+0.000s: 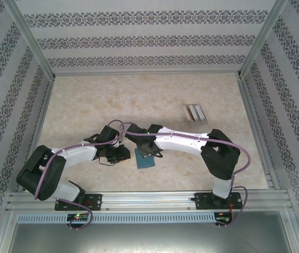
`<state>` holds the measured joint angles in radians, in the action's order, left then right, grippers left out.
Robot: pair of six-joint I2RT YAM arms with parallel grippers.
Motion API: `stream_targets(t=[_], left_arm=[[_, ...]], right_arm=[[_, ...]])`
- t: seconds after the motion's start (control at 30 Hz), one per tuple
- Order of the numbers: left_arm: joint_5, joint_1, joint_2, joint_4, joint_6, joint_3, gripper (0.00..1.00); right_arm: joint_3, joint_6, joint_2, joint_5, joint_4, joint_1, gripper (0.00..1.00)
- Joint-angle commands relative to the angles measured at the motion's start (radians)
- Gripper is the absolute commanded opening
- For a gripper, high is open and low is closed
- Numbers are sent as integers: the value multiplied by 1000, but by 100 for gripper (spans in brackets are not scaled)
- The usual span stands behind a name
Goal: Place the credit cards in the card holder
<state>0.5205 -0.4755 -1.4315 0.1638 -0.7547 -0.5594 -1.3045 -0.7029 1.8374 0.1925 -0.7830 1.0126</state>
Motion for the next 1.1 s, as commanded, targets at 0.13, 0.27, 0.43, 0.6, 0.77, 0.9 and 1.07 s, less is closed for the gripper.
stream_targets(t=[0.13, 0.27, 0.43, 0.6, 0.77, 0.9, 1.07], left_arm=[[15, 12, -14, -11, 16, -2, 22], [16, 12, -15, -20, 10, 3, 22], [15, 11, -14, -17, 12, 1, 22], [19, 12, -19, -14, 12, -3, 22], [18, 11, -19, -16, 12, 1, 22], [19, 12, -19, -17, 10, 5, 22], [21, 12, -25, -27, 7, 8, 21]], right_arm=[[44, -26, -12, -67, 65, 4, 12], [45, -24, -15, -62, 61, 3, 5], [48, -23, -24, -57, 60, 1, 0], [72, -17, -18, -115, 116, 1, 4], [96, -29, -10, -146, 165, 1, 4], [92, -21, -1, -142, 159, 1, 6], [83, -17, 4, -140, 149, 3, 17]])
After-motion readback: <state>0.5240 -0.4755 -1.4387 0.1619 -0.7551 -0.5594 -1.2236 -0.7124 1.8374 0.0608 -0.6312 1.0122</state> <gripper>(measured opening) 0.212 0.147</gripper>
